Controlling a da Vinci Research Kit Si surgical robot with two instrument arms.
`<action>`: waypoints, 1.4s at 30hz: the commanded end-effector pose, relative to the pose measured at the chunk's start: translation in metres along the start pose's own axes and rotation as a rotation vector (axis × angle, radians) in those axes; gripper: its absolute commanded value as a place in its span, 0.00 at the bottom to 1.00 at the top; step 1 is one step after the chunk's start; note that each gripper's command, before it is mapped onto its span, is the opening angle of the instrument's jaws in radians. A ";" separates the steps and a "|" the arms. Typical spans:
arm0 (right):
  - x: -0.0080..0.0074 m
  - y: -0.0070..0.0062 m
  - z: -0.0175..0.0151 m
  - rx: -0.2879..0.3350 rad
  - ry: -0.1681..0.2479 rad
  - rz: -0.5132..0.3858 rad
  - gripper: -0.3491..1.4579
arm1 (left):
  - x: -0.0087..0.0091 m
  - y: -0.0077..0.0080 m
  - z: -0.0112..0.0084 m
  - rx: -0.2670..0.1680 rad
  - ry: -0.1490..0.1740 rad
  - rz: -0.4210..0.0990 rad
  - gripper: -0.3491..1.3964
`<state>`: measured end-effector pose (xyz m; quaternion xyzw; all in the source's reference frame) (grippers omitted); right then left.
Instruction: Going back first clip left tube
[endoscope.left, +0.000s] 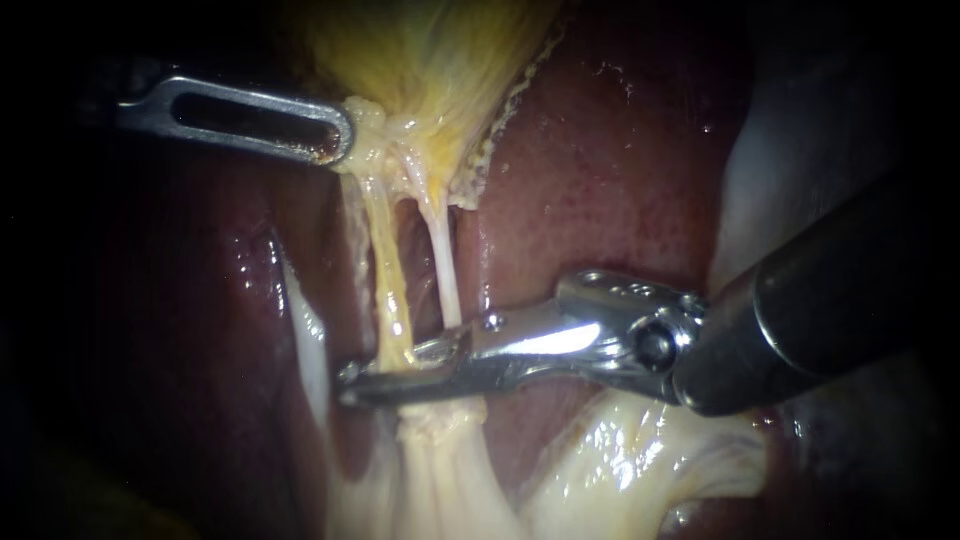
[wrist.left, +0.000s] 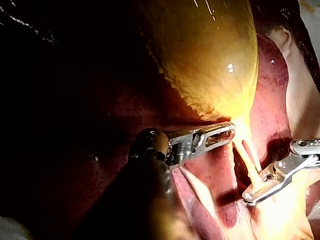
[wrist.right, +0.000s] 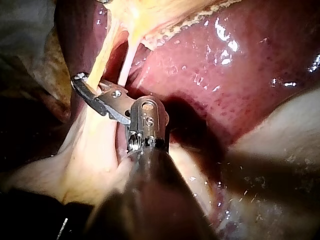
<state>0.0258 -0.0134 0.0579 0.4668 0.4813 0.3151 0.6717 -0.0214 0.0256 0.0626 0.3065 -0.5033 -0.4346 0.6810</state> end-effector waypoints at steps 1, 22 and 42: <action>0.0000 0.0000 0.0001 0.000 0.000 0.000 0.00 | 0.0000 0.0000 0.0000 0.001 0.000 0.000 0.00; 0.0008 -0.0027 -0.0037 -0.326 -0.039 -0.574 0.47 | 0.0002 0.0000 0.0000 0.003 0.002 0.001 0.00; 0.0031 -0.0074 -0.0175 -0.402 -0.075 -0.731 0.47 | 0.0004 0.0002 0.0002 0.004 0.002 0.003 0.00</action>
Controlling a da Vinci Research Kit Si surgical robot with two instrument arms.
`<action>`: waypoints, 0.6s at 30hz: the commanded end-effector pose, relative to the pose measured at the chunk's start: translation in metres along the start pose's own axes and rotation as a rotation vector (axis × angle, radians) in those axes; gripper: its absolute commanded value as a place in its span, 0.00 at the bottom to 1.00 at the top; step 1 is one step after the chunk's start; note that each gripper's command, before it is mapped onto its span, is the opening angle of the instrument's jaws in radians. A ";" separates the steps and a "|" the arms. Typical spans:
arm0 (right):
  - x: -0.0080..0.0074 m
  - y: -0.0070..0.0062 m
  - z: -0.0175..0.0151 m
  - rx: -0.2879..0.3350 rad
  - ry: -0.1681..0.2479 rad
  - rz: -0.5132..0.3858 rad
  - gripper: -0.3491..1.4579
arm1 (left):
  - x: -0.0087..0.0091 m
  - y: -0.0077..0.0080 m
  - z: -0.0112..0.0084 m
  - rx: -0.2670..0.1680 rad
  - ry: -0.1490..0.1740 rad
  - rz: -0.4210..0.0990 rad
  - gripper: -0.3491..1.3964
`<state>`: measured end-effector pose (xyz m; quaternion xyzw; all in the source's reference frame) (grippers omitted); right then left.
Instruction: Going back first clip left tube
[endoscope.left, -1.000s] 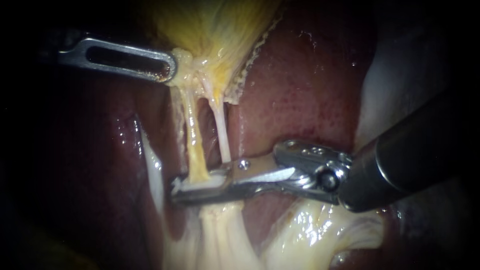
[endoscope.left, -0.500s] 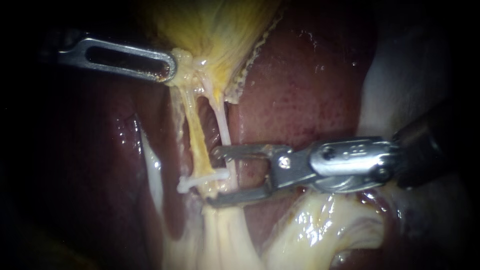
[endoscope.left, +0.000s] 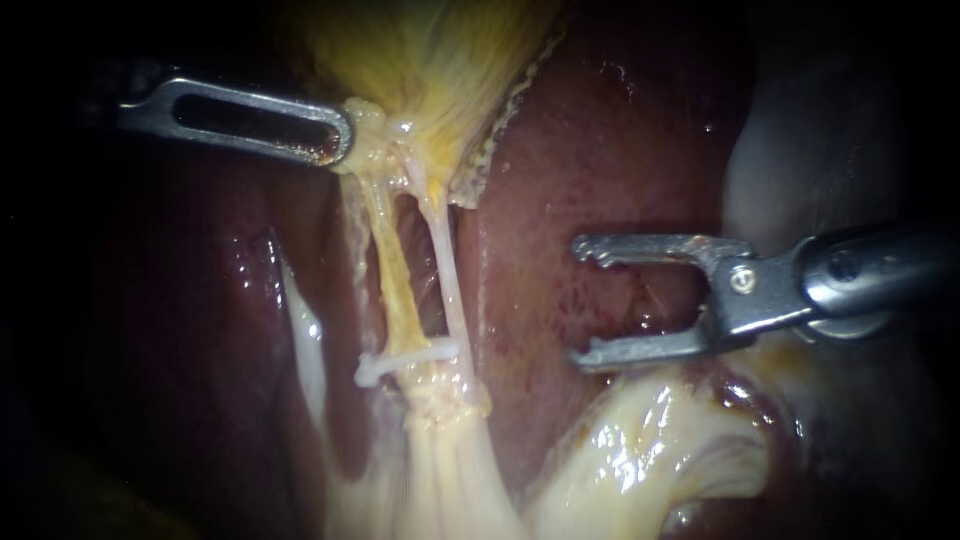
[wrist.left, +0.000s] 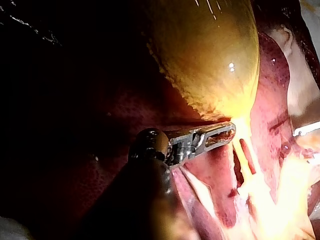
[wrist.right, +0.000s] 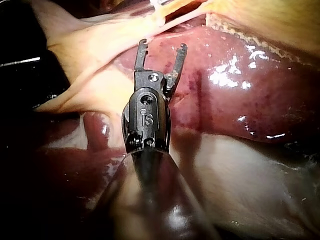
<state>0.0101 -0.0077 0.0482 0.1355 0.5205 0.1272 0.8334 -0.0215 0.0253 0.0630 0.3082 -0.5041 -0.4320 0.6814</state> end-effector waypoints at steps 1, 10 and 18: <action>0.0000 0.0001 -0.0002 0.003 -0.005 -0.001 0.47 | 0.0001 0.0001 0.0001 -0.002 0.000 0.001 0.00; -0.0002 0.0001 -0.0007 0.026 -0.037 -0.011 0.47 | 0.0033 0.0014 0.0039 0.013 0.016 0.023 0.00; -0.0001 0.0000 -0.0007 0.033 -0.039 -0.012 0.47 | 0.0043 0.0016 0.0051 0.016 0.026 0.036 0.00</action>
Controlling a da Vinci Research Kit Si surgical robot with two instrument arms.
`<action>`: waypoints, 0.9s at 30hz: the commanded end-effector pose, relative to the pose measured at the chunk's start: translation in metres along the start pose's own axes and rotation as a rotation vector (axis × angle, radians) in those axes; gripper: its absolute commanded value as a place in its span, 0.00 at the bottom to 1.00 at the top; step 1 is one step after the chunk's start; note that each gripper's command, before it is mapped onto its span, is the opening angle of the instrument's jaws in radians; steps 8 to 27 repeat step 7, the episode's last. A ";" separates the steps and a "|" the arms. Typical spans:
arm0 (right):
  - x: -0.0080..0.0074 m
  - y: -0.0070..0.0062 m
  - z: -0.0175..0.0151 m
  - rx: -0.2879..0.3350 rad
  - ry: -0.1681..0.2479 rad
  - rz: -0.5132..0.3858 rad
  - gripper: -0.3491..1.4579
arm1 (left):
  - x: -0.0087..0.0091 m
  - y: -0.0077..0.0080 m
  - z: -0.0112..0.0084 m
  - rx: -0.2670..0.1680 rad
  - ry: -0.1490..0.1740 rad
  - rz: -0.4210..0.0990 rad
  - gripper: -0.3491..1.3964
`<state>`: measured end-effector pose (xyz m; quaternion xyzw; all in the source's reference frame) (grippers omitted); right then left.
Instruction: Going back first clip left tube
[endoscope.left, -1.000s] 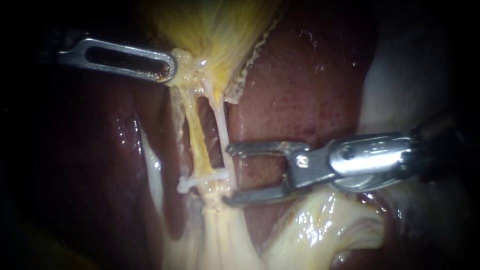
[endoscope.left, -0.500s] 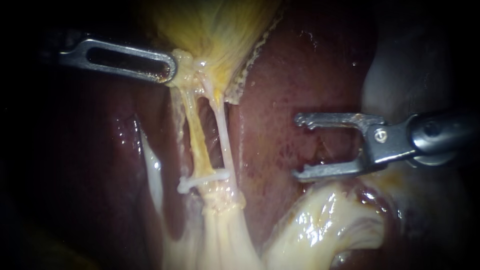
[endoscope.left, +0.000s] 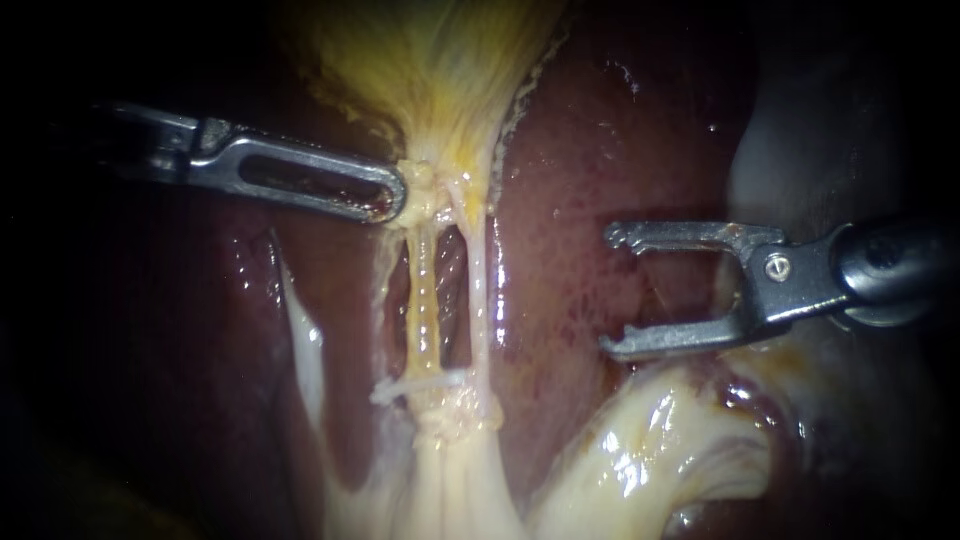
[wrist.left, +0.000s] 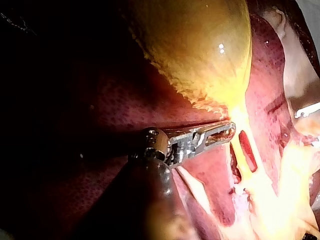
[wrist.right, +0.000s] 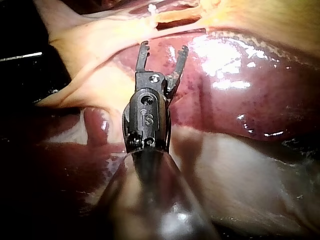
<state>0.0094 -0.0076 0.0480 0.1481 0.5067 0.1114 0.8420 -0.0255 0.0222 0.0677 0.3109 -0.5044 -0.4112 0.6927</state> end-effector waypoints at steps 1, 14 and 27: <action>0.0000 0.0000 0.0000 0.002 0.000 0.000 0.47 | 0.0000 0.0000 0.0000 -0.002 0.000 0.000 0.00; 0.0002 -0.0003 0.0003 0.022 0.004 -0.001 0.47 | -0.0002 0.0002 -0.0004 0.002 0.001 -0.001 0.00; 0.0002 -0.0003 0.0003 0.022 0.004 -0.001 0.47 | -0.0002 0.0002 -0.0004 0.002 0.001 -0.001 0.00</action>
